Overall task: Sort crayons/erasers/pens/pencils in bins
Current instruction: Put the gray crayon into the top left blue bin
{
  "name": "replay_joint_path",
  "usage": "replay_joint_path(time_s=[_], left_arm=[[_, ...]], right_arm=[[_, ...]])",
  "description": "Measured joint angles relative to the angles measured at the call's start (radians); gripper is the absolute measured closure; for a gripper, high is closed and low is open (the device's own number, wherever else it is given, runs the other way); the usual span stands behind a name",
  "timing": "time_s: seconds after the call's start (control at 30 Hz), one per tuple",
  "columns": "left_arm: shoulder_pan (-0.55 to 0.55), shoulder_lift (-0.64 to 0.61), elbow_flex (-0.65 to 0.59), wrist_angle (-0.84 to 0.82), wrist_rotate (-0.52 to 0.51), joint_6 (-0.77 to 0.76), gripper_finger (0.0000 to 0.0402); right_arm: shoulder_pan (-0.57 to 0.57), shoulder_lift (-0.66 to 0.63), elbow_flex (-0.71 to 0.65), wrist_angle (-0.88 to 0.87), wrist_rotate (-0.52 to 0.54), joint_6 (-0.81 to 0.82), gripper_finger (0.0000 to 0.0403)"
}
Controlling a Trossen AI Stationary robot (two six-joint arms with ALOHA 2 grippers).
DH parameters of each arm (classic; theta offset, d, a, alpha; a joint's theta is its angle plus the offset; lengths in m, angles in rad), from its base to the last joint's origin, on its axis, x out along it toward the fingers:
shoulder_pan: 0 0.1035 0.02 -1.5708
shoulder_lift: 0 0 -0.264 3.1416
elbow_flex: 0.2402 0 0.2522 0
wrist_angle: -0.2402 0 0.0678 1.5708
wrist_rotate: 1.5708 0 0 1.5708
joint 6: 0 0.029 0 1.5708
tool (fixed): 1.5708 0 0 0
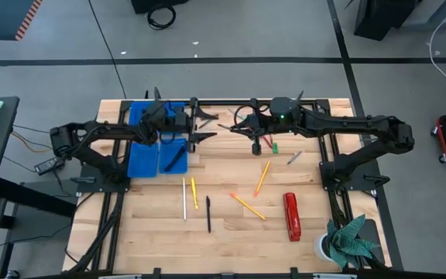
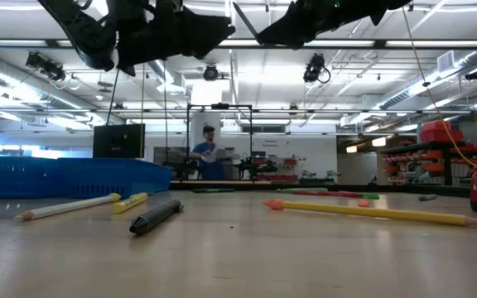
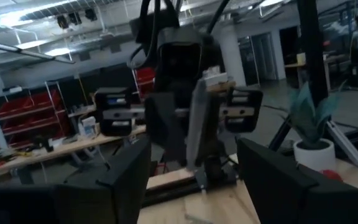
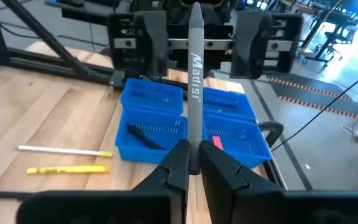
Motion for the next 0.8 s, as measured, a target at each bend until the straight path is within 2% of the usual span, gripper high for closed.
replay_joint_path(time_s=[0.23,0.47,0.8], left_arm=[[-0.039,0.000,0.000,0.016,-0.067,0.018,0.0180],[-0.065,0.015,0.001,0.015,-0.145,0.054,0.0207],[-0.063,0.020,0.001,0.017,-0.150,0.072,0.0214]], right_arm=[[0.000,0.002,0.000,0.036,-0.022,0.000,0.0362],[0.000,0.090,0.000,0.086,-0.034,0.006,0.0362],[-0.001,0.084,0.000,0.117,-0.033,0.000,0.0362]])
